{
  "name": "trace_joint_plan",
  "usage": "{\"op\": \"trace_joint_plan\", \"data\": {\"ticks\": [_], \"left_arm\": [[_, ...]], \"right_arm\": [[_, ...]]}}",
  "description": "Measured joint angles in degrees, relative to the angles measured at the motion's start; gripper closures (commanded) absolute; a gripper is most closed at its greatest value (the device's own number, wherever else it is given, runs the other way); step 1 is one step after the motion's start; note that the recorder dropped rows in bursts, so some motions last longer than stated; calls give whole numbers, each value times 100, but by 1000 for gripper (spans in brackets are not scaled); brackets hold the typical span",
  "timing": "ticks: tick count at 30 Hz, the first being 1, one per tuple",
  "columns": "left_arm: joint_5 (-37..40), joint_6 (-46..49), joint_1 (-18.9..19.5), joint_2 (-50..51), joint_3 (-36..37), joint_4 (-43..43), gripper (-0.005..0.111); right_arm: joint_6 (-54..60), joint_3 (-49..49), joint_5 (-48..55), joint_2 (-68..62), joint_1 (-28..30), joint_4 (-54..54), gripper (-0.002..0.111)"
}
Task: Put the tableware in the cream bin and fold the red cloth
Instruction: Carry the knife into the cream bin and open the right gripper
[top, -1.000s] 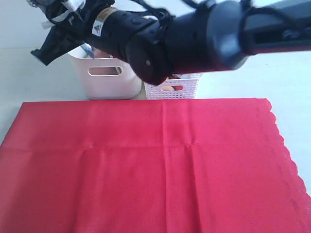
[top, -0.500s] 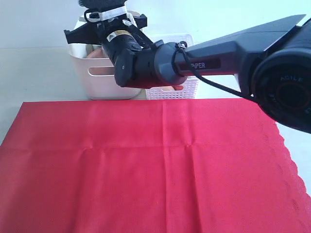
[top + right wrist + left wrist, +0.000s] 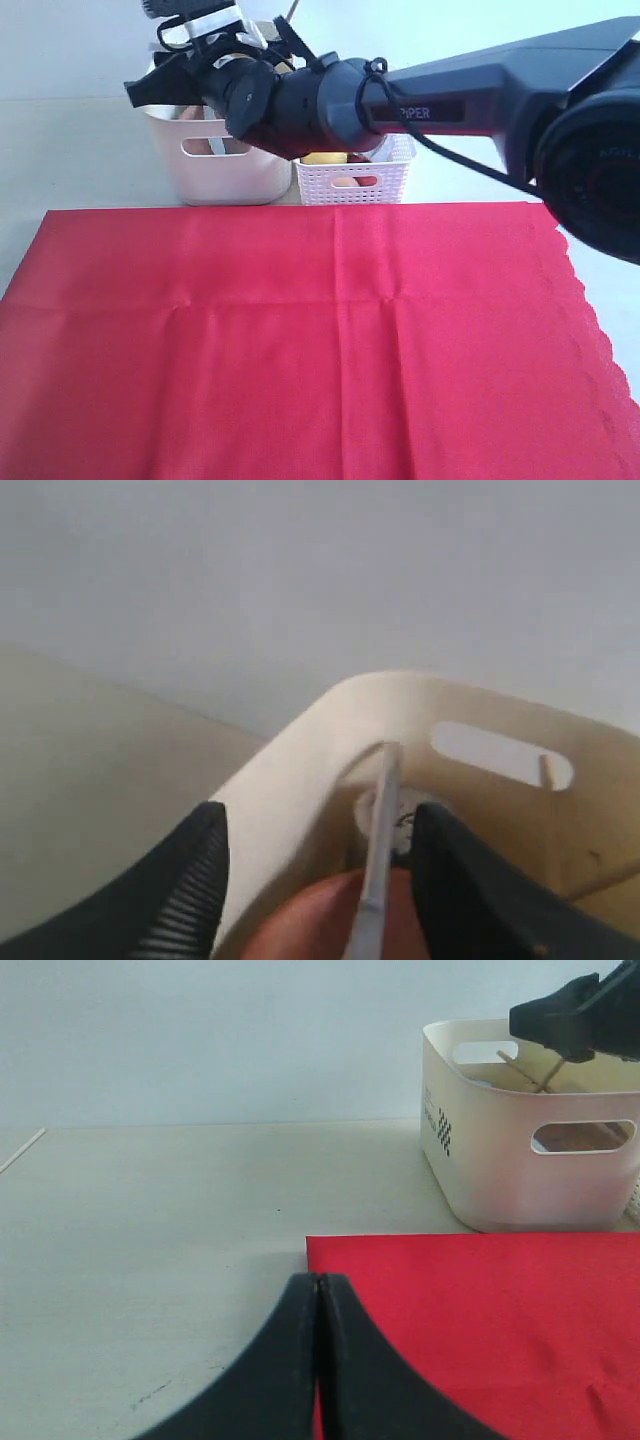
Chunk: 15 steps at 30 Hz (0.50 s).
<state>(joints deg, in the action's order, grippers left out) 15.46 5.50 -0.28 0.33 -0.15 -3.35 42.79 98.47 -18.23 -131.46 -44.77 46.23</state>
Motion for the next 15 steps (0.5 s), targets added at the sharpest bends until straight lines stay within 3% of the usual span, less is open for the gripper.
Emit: {"op": "trace_joint_plan", "data": {"ticks": [5,10,15], "left_arm": [[0,0,0,0,0,0,106],[0,0,0,0,0,0,106],[0,0,0,0,0,0,106]], "right_arm": [[783,0,1774,615,0,29,58],[896,0,3180,1266,0,-411,83],[264,0,4260,1789,0,-1315,104]]}}
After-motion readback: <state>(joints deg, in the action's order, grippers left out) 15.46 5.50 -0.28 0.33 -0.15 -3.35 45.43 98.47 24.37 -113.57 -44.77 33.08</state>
